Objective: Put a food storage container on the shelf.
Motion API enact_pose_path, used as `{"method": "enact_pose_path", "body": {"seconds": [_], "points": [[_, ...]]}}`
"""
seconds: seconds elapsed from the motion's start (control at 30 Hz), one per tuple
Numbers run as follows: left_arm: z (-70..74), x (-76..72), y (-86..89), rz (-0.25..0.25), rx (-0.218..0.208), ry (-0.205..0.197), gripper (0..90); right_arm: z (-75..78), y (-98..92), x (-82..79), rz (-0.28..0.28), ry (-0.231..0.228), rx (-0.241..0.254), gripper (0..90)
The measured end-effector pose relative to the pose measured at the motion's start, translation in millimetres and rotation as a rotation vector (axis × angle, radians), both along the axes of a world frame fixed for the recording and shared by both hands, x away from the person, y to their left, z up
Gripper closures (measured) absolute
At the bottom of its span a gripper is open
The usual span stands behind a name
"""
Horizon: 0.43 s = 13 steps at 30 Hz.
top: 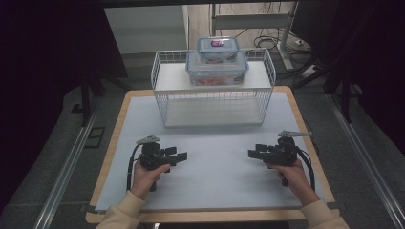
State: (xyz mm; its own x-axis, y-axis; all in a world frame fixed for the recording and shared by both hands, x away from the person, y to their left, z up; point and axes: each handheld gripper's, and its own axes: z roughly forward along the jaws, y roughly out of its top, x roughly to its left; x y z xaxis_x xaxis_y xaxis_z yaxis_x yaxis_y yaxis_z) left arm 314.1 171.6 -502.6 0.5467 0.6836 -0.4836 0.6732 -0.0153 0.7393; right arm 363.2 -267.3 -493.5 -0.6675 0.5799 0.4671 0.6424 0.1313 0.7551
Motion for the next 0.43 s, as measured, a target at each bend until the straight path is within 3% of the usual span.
{"method": "enact_pose_path", "body": {"seconds": [0.43], "points": [[1.3,0.4,1.6,0.007,-0.006,-0.001,30.5,0.8,-0.7,-0.2,0.004,-0.009,0.001,31.8]]}}
